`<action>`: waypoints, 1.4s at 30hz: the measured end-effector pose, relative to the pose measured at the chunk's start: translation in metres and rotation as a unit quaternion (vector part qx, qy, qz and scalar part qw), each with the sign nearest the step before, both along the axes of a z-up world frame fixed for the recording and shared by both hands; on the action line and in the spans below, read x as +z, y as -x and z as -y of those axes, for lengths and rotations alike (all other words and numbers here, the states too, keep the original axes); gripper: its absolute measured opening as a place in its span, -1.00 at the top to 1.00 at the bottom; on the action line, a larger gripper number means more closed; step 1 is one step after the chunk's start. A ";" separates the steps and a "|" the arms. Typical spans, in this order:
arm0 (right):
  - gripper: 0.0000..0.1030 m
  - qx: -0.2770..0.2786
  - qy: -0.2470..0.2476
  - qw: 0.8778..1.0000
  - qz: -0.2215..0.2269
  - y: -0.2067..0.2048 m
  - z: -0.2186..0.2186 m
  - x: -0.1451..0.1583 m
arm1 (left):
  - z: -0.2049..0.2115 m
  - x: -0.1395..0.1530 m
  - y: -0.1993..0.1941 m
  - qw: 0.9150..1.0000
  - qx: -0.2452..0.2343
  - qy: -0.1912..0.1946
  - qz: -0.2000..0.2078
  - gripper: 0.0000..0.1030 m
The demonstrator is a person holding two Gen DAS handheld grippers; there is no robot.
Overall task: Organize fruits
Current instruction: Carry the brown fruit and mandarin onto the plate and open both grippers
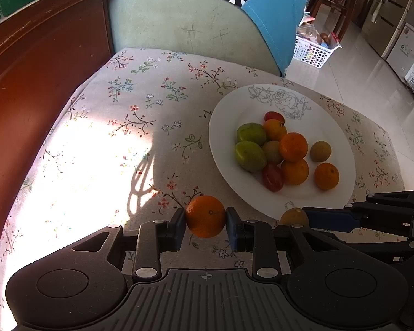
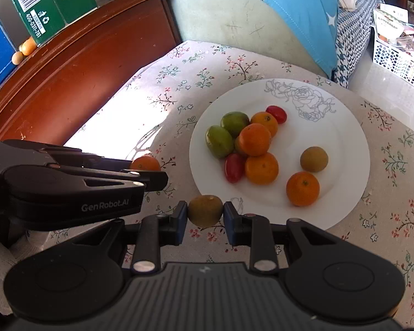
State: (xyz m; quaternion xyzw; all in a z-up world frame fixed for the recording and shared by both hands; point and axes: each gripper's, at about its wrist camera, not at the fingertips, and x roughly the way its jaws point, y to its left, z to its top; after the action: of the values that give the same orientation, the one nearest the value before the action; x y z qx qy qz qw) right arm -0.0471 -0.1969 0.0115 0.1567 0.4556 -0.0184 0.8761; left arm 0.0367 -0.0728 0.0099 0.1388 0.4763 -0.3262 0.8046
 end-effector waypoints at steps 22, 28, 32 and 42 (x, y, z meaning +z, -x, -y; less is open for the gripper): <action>0.45 -0.119 -0.021 0.991 0.052 0.007 0.092 0.024 | 0.044 0.021 0.001 0.999 -0.021 0.050 0.000 0.45; 0.45 -0.141 -0.038 0.988 0.057 -0.002 0.107 0.019 | 0.062 0.019 0.003 0.997 -0.036 0.063 -0.003 0.45; 0.45 -0.155 -0.047 0.985 0.052 -0.009 0.112 0.012 | 0.073 0.016 0.007 0.997 -0.048 0.067 -0.005 0.45; 0.39 -0.171 -0.062 0.983 0.037 -0.020 0.115 0.000 | 0.088 0.008 0.010 0.996 -0.054 0.076 -0.010 0.44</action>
State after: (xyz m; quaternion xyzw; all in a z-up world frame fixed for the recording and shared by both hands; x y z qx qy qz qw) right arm -0.0274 -0.3122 0.0117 0.2866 0.3896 -0.1340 0.8650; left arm 0.0269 -0.1610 0.0176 0.0995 0.4496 -0.4063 0.7892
